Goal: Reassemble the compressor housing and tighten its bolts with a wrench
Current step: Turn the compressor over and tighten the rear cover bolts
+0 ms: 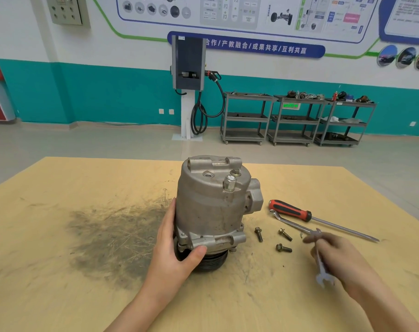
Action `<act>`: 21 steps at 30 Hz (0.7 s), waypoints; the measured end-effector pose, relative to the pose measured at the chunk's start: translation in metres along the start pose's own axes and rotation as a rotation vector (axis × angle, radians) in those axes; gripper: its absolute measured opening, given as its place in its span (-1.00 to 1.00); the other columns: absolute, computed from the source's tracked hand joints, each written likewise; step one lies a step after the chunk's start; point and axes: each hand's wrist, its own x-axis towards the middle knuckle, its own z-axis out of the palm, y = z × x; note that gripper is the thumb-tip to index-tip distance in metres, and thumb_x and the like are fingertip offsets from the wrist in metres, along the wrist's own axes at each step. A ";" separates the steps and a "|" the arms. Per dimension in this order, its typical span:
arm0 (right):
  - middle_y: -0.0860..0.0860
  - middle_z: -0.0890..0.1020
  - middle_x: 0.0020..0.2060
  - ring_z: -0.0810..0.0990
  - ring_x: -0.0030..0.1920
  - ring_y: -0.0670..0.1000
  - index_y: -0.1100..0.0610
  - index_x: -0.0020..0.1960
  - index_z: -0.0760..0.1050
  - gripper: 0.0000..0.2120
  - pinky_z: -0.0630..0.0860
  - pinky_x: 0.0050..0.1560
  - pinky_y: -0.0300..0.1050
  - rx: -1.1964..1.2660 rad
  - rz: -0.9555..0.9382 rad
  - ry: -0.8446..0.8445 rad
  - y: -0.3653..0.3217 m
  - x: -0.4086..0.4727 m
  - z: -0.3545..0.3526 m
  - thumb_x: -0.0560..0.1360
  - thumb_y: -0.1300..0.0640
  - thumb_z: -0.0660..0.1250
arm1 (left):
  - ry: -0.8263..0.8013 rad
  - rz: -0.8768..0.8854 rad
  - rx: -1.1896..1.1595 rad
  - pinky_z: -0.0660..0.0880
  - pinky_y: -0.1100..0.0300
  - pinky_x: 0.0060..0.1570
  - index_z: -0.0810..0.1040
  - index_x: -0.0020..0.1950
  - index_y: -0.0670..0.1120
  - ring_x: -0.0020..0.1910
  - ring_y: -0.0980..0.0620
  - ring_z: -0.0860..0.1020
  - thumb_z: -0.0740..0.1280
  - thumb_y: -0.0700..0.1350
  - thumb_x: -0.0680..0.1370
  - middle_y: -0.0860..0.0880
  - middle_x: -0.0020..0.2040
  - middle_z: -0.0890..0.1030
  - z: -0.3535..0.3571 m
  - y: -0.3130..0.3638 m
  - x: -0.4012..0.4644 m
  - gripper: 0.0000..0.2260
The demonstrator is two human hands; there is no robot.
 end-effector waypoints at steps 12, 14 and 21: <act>-0.06 0.37 -0.53 0.40 -0.48 -0.07 0.08 -0.17 0.40 -0.67 0.47 -0.38 -0.27 1.167 -0.292 -0.362 -0.119 -0.012 0.017 0.60 -0.12 0.08 | -0.006 -0.011 -0.035 0.30 -0.10 0.51 0.08 0.55 0.29 0.53 0.13 0.30 0.45 0.28 0.30 0.26 0.56 0.25 0.001 -0.001 -0.001 -0.10; -0.05 0.32 -0.58 0.35 -0.52 -0.05 0.07 -0.22 0.41 -0.57 0.42 -0.42 -0.25 1.085 -0.314 -0.365 -0.137 -0.011 0.022 0.62 -0.18 0.01 | -0.003 -0.017 -0.040 0.30 -0.11 0.51 0.08 0.55 0.28 0.54 0.12 0.30 0.45 0.27 0.29 0.25 0.56 0.25 0.001 -0.002 -0.001 -0.09; 0.03 0.34 -0.64 0.34 -0.55 0.04 0.15 -0.20 0.41 -0.59 0.37 -0.43 -0.17 0.800 -0.481 -0.215 -0.149 -0.014 0.060 0.66 0.05 -0.08 | -0.009 -0.021 -0.031 0.27 -0.12 0.52 0.06 0.57 0.29 0.55 0.16 0.26 0.44 0.52 0.22 0.27 0.57 0.23 -0.001 -0.004 0.001 0.03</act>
